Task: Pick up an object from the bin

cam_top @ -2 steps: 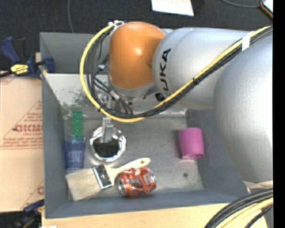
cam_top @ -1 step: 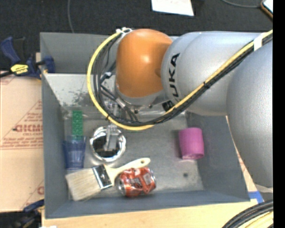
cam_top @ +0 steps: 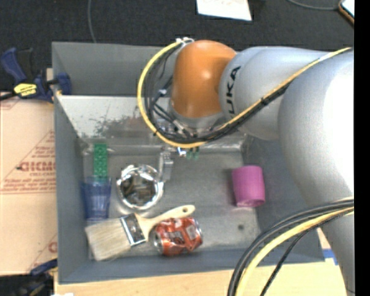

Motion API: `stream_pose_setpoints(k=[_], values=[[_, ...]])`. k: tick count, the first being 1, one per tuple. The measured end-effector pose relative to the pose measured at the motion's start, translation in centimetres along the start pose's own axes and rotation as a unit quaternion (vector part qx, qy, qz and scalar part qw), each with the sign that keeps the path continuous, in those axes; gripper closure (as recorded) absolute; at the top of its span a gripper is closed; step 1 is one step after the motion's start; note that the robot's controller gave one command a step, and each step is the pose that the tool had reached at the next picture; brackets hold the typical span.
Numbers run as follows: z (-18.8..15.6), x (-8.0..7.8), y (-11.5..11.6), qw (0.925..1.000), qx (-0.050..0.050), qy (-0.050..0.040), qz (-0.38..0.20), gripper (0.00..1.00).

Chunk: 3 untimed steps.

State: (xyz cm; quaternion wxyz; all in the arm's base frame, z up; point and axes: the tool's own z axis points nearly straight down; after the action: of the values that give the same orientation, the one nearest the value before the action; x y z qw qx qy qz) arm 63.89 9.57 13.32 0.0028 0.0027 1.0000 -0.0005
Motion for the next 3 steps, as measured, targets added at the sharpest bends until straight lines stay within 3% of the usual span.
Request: stream_pose_setpoints(k=[1, 2, 3], values=[[-1.9, 4.1, 7.0, 0.9993, -0.007, -0.0039, 0.035, 0.00], [3.7, 0.5, 3.2, 0.9945, -0.001, -0.0030, 0.104, 0.00], [5.8, 1.0, 5.8, 0.9943, -0.005, -0.0088, -0.106, 0.00]])
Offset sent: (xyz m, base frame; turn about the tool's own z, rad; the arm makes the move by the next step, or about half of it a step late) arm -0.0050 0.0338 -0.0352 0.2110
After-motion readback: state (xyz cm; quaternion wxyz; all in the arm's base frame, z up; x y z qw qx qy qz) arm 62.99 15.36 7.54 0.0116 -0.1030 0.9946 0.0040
